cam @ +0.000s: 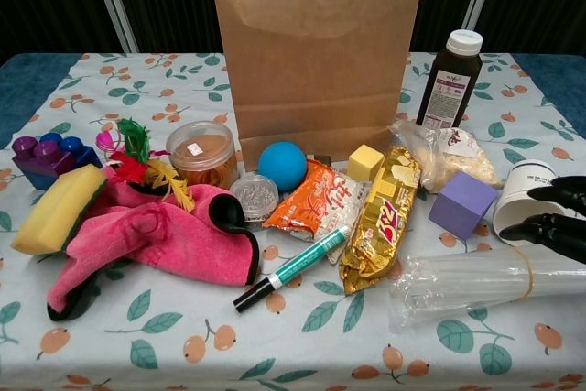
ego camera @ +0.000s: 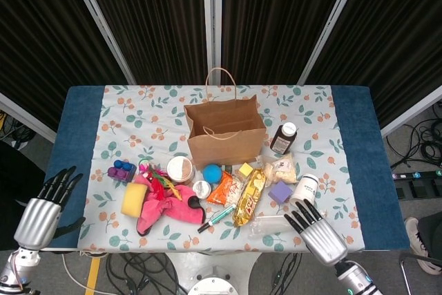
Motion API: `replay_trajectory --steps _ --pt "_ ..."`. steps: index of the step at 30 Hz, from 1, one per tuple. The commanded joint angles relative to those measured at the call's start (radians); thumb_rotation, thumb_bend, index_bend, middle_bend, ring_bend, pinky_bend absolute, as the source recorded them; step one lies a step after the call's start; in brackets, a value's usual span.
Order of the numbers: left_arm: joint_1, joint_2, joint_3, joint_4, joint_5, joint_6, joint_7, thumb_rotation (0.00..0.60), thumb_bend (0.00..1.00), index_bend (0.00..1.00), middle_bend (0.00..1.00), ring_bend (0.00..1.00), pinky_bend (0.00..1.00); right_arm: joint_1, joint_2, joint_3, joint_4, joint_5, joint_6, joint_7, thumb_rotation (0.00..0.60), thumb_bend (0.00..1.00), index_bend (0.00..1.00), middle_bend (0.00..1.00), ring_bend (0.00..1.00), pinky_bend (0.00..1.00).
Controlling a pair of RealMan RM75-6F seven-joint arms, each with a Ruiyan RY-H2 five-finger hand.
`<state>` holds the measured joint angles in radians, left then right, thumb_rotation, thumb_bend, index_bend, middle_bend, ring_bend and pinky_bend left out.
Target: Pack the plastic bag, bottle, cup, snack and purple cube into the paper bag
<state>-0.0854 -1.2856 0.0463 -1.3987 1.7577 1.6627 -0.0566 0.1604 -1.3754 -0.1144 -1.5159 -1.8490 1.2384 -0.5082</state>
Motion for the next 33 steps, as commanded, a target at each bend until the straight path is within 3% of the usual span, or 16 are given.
replay_trajectory --steps 1,12,20,27,33 --pt "-0.001 -0.002 -0.002 0.006 0.0 0.001 -0.004 0.6 0.0 0.09 0.08 0.06 0.18 0.011 -0.044 0.017 0.031 0.011 -0.005 -0.018 0.6 0.1 0.15 0.21 0.01 0.0" --pt "0.001 -0.008 -0.007 0.04 -0.012 0.007 -0.033 0.6 0.0 0.09 0.08 0.06 0.18 0.038 -0.146 0.028 0.096 0.048 -0.043 -0.047 0.6 0.15 0.2 0.24 0.05 0.0" --pt "0.0 -0.006 -0.018 0.047 -0.024 0.011 -0.039 0.6 0.0 0.09 0.08 0.06 0.18 0.045 -0.207 0.033 0.163 0.03 0.007 -0.047 0.6 0.22 0.32 0.38 0.19 0.0" --pt "0.0 -0.006 -0.018 0.046 -0.027 0.01 -0.045 0.6 0.0 0.09 0.08 0.06 0.18 0.047 -0.212 0.023 0.177 0.011 0.053 -0.023 0.6 0.27 0.43 0.47 0.29 0.0" --pt "-0.001 -0.004 -0.017 0.042 -0.027 0.011 -0.05 0.6 0.0 0.09 0.08 0.06 0.18 0.042 -0.158 0.023 0.118 -0.02 0.135 0.005 0.6 0.28 0.44 0.47 0.3 0.0"
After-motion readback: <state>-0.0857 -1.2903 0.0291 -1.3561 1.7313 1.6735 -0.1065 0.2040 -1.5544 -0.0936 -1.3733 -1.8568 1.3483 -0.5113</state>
